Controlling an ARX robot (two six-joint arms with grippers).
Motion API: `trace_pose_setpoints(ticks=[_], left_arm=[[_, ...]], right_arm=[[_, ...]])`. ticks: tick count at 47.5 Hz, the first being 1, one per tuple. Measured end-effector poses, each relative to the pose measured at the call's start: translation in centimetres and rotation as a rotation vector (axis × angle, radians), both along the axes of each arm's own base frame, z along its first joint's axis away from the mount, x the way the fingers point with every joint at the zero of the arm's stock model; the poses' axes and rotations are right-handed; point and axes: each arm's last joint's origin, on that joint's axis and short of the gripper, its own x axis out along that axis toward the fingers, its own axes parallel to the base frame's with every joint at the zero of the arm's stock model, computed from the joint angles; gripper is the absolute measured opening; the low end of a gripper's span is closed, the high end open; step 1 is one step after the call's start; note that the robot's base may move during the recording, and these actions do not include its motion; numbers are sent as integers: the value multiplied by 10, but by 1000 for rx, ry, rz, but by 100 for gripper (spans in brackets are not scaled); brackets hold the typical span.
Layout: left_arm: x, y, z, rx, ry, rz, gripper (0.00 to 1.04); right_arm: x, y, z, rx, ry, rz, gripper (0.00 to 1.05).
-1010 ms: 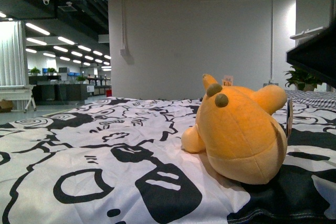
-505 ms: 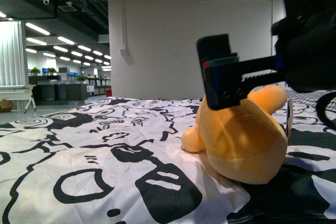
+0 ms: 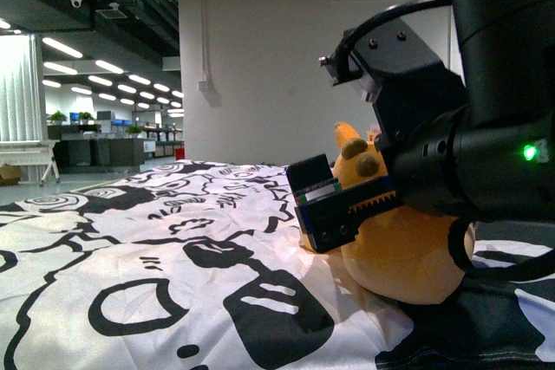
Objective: Put away toys
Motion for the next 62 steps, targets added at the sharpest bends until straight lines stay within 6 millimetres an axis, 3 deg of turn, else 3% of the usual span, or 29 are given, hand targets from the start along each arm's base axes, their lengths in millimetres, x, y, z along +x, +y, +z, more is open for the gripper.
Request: trace_pose_setpoints(ticks=[9, 24, 33, 39, 51, 62], left_arm=[[0, 0, 0, 0, 0, 0, 99], [0, 0, 0, 0, 0, 0, 99], [0, 0, 0, 0, 0, 0, 99], [0, 0, 0, 0, 0, 0, 99], [0, 0, 0, 0, 0, 0, 99], [0, 0, 0, 0, 0, 0, 99]], right_arm=[[10, -3, -14, -18, 28, -54, 104], [16, -12, -21, -2, 18, -122, 103], [15, -18, -24, 24, 13, -147, 70], [11, -22, -21, 55, 15, -131, 56], [-10, -51, 3, 193, -16, -93, 22], [-58, -97, 49, 326, -121, -26, 19]])
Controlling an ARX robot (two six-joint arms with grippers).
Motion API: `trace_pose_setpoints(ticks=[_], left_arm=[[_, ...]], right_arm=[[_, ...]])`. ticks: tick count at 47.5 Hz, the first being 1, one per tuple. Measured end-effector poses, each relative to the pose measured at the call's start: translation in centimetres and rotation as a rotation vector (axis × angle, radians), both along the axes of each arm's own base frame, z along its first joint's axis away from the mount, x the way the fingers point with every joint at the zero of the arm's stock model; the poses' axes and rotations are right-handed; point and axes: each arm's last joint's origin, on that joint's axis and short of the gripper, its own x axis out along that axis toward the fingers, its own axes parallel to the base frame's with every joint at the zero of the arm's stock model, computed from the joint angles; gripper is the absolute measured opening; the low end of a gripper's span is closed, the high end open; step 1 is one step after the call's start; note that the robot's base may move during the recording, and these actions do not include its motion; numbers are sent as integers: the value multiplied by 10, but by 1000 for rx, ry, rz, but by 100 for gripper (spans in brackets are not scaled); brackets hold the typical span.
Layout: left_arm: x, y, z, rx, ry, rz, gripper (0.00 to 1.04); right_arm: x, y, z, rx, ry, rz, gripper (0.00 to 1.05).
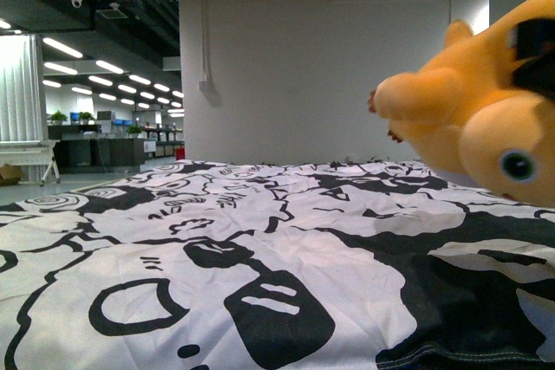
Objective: Put away toys
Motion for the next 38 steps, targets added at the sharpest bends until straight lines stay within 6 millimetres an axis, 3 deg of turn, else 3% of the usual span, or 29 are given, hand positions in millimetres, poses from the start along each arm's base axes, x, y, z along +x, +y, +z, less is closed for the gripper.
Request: trace_pose_setpoints(ticks=[19, 26, 38], left_arm=[[0, 0, 0, 0, 0, 0, 99], [0, 0, 0, 0, 0, 0, 99], [0, 0, 0, 0, 0, 0, 99]], right_arm=[[-89, -51, -7, 80, -62, 72, 19], [-120, -63, -32, 101, -51, 58, 19], [-147, -59, -76, 103, -47, 47, 19]])
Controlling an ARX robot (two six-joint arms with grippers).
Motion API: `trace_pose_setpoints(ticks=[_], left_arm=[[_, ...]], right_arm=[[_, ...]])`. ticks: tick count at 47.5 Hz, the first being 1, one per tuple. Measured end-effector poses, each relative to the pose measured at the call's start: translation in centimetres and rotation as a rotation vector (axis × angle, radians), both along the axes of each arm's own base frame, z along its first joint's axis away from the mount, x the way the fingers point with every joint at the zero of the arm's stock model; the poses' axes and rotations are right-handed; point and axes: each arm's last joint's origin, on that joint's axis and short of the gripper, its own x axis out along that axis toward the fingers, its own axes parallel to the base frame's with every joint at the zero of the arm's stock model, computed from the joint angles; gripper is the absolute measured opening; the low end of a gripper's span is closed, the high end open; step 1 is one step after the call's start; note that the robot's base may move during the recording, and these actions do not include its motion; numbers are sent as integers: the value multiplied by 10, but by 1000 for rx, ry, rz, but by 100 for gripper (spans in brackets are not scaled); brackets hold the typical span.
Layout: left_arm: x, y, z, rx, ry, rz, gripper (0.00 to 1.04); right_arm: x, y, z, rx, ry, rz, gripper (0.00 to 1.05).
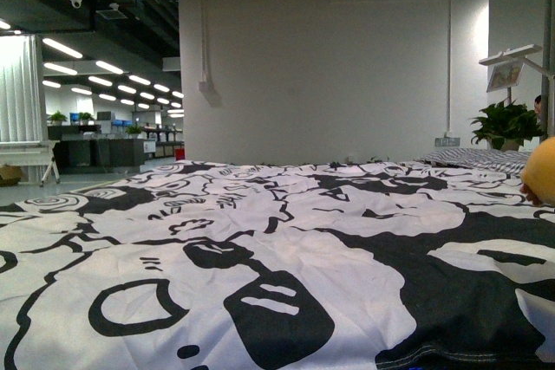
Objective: Put away toys
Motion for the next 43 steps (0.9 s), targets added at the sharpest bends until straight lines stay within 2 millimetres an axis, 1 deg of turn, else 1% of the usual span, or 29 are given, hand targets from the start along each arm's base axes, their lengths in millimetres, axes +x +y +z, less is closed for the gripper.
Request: trace_pose_setpoints(ticks=[10, 16, 20, 27, 43], left_arm=[[0, 0, 0, 0, 0, 0, 99], [0, 0, 0, 0, 0, 0, 99], [0, 0, 0, 0, 0, 0, 99], [0, 0, 0, 0, 0, 0, 99], [0, 0, 0, 0, 0, 0, 99]], right_arm=[[-9, 3, -33, 4, -6, -16, 19], [-10, 1, -53, 9, 6, -30, 19], [-9, -3, -66, 17, 3, -50, 19], [-10, -5, -69, 11, -36, -85, 19], [-10, -5, -70, 11, -35, -83, 19]])
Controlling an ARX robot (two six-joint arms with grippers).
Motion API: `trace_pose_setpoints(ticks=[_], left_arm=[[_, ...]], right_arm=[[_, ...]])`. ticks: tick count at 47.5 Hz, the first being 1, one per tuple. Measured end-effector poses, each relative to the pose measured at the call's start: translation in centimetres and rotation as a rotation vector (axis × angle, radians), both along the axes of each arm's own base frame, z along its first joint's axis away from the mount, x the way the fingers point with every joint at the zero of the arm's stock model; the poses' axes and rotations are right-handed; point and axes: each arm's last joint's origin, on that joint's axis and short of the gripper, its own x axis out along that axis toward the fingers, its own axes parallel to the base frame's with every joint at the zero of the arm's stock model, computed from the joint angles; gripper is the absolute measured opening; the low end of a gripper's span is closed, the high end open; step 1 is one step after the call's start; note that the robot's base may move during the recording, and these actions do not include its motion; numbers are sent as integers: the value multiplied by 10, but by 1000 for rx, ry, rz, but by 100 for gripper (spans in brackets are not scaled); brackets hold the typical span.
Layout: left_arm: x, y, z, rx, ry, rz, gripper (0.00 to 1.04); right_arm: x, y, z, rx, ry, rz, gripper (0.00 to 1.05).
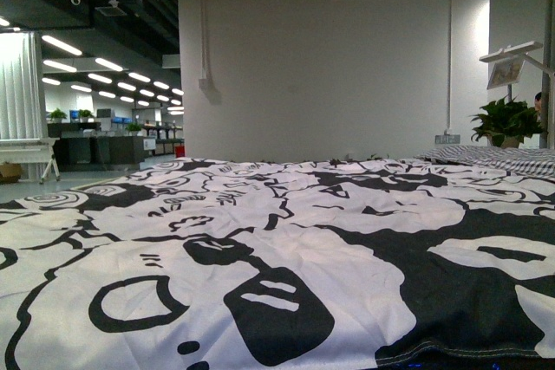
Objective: Put away toys
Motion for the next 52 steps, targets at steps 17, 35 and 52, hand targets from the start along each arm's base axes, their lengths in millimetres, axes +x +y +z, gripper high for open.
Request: trace_pose_setpoints(ticks=[17, 35, 52], left_arm=[[0, 0, 0, 0, 0, 1, 99], [0, 0, 0, 0, 0, 0, 99], [0, 0, 0, 0, 0, -1, 99]], right_arm=[[0, 0, 0, 1, 0, 2, 19], [0, 0, 0, 3, -1, 0, 19], [0, 0, 0, 4, -2, 0, 19]])
